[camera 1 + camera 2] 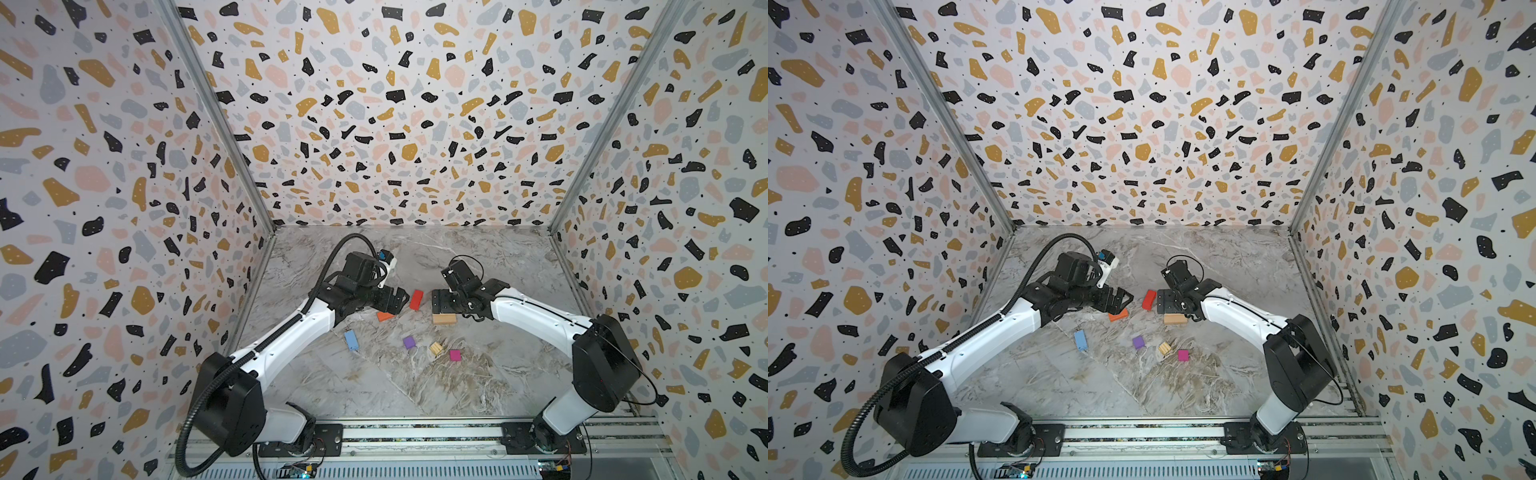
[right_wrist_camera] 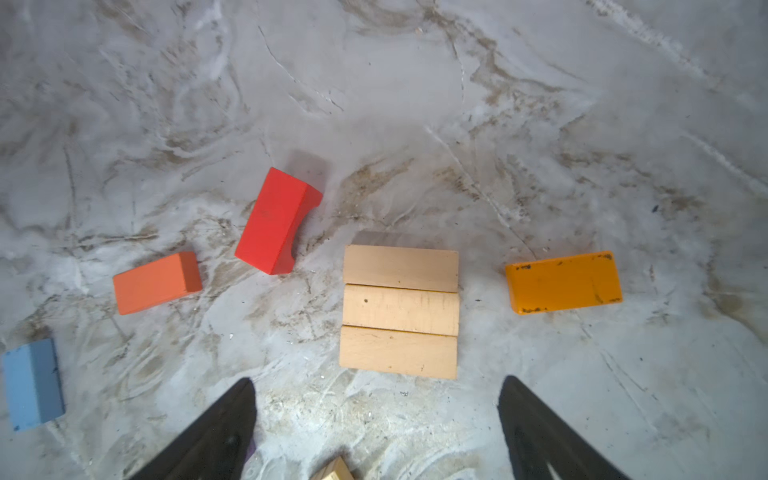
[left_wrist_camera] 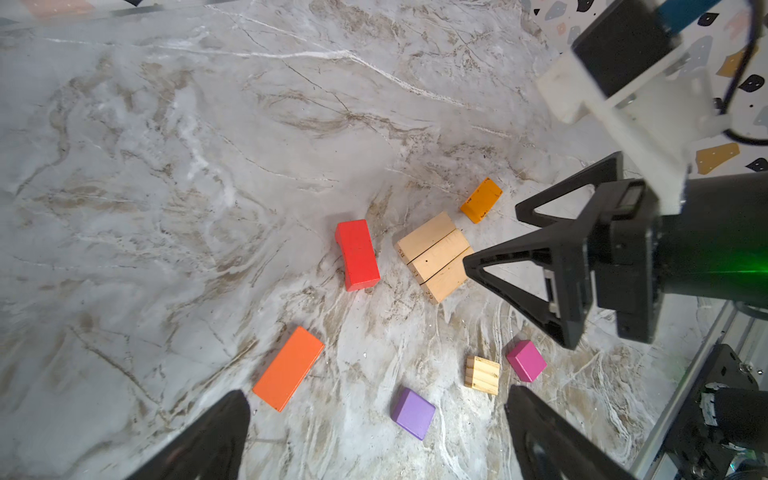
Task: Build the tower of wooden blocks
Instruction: 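Open and lift the right gripper off the stack while the left arm rises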
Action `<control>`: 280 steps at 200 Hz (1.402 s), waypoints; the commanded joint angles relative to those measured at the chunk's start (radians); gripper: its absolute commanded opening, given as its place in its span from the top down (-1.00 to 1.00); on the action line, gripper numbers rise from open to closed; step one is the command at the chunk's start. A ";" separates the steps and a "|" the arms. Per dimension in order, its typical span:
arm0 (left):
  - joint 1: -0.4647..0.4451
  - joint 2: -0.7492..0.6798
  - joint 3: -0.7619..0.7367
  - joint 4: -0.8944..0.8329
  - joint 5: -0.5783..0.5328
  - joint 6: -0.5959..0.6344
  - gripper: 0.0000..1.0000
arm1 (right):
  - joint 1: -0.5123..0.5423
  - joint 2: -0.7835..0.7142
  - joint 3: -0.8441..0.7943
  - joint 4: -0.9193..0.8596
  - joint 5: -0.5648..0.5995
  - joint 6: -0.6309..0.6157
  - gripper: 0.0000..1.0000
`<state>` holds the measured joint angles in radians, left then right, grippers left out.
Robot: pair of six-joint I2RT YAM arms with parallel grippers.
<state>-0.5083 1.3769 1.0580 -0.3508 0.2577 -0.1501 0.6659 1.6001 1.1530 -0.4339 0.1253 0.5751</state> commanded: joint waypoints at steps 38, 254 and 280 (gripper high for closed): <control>0.063 0.021 -0.010 0.024 0.001 -0.054 -0.95 | 0.008 -0.095 -0.051 0.061 -0.193 -0.193 -0.74; 0.056 0.267 0.035 -0.004 -0.106 -0.132 -0.80 | 0.041 -0.295 -0.110 0.019 -0.200 -0.284 -0.75; 0.054 0.316 0.065 -0.011 -0.106 -0.131 -0.80 | 0.022 -0.338 -0.127 -0.009 -0.203 -0.279 -0.75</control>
<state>-0.4557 1.6627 1.0790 -0.3664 0.1684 -0.2707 0.7033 1.3136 1.0412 -0.4000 -0.0788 0.2783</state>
